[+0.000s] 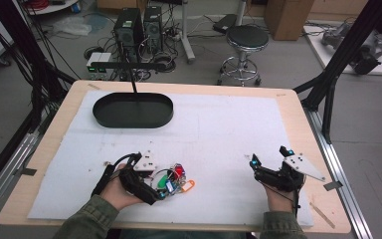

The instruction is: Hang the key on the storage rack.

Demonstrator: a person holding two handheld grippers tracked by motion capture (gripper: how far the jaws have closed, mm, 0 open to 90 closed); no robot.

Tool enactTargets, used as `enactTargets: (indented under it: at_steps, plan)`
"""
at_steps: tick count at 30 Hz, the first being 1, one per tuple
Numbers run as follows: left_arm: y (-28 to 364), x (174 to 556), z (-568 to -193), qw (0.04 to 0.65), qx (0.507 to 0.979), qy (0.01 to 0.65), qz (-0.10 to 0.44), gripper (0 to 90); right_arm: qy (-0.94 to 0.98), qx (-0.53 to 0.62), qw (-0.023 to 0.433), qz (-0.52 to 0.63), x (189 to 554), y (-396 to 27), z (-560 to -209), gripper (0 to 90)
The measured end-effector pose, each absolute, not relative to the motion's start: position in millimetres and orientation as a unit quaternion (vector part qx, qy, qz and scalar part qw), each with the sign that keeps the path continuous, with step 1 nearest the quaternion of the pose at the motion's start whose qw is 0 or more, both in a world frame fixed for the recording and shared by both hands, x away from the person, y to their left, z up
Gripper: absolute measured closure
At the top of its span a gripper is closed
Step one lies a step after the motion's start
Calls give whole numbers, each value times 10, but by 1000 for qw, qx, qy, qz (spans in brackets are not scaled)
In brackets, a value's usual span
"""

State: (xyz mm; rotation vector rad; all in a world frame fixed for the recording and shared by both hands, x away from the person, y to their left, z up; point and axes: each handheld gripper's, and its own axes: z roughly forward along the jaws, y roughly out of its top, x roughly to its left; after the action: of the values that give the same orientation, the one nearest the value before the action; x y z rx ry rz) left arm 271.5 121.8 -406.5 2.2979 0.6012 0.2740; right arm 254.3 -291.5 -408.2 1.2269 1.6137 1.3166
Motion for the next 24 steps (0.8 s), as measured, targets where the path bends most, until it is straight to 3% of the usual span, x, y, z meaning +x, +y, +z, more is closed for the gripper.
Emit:
enactTargets:
  at_steps: [16,19,24]
  plan:
    - [893,2783,-4240,315,920,222,68,22,625,477,352,508,2542,-2920,-4084,5]
    - [897,2792,-4244,314,920,225,66,74,625,476,353,508,2542,-2920,-4083,5]
    - [919,2794,-4226,321,918,225,54,253,625,474,354,510,2539,-2920,-4082,5]
